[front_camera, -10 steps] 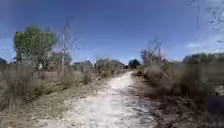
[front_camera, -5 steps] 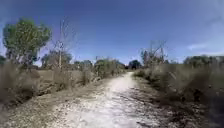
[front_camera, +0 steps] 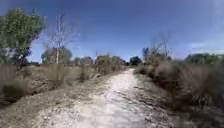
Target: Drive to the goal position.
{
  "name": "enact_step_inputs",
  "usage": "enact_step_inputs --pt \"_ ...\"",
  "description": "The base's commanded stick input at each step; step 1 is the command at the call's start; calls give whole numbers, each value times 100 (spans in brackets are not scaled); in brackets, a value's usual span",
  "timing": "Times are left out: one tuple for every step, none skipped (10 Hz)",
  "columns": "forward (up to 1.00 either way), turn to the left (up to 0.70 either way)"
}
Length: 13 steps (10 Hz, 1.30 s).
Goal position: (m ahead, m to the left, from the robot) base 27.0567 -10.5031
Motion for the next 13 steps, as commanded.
enact_step_inputs --pt "70 0" --pt "70 0" --pt "70 0" --pt "70 0" --pt "70 -25" --pt "70 -35" --pt "70 -35" --pt "70 -35" --pt "70 -35" --pt "70 -35" --pt "70 -18" --pt "70 0" --pt "70 0"
